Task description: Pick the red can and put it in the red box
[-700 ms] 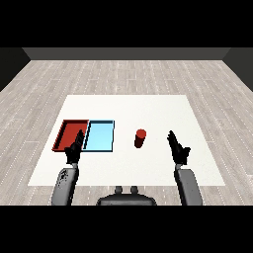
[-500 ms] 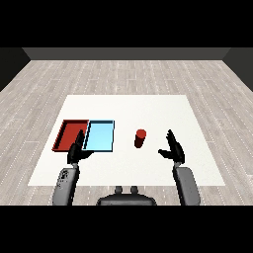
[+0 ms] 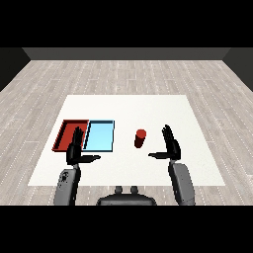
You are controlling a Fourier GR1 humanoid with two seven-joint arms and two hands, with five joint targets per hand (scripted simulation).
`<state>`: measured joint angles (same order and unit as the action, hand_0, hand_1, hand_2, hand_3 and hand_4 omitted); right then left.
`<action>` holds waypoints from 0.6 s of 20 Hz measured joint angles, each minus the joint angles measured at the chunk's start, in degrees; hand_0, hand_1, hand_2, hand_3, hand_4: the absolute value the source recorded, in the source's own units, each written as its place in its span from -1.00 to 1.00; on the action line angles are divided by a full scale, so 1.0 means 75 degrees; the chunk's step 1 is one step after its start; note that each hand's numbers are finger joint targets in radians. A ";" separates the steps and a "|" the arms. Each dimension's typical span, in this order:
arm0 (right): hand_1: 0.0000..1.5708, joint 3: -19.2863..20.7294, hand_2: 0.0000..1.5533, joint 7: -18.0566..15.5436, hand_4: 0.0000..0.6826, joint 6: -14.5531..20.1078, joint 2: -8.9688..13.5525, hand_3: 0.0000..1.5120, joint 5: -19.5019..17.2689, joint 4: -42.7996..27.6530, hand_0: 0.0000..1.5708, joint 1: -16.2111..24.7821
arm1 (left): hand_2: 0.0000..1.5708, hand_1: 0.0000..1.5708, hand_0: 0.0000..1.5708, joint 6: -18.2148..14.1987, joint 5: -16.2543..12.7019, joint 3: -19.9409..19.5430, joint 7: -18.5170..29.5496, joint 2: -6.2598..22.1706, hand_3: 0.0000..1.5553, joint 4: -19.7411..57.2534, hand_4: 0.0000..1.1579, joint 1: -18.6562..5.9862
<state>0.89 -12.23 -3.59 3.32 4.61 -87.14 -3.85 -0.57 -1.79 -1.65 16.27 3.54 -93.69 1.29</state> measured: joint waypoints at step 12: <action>-1.00 0.0116 -1.00 -0.0512 -1.00 -0.0181 -0.0046 -1.00 0.0051 0.0125 -1.00 0.0062 | -1.00 -1.00 -1.00 0.0250 -0.0129 -0.0243 0.0885 -0.0026 -1.00 0.0557 -1.00 -0.0143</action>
<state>1.76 -16.08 -4.95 2.97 4.99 -86.20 -3.39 1.30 -2.75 -3.48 22.91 3.34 -89.52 0.22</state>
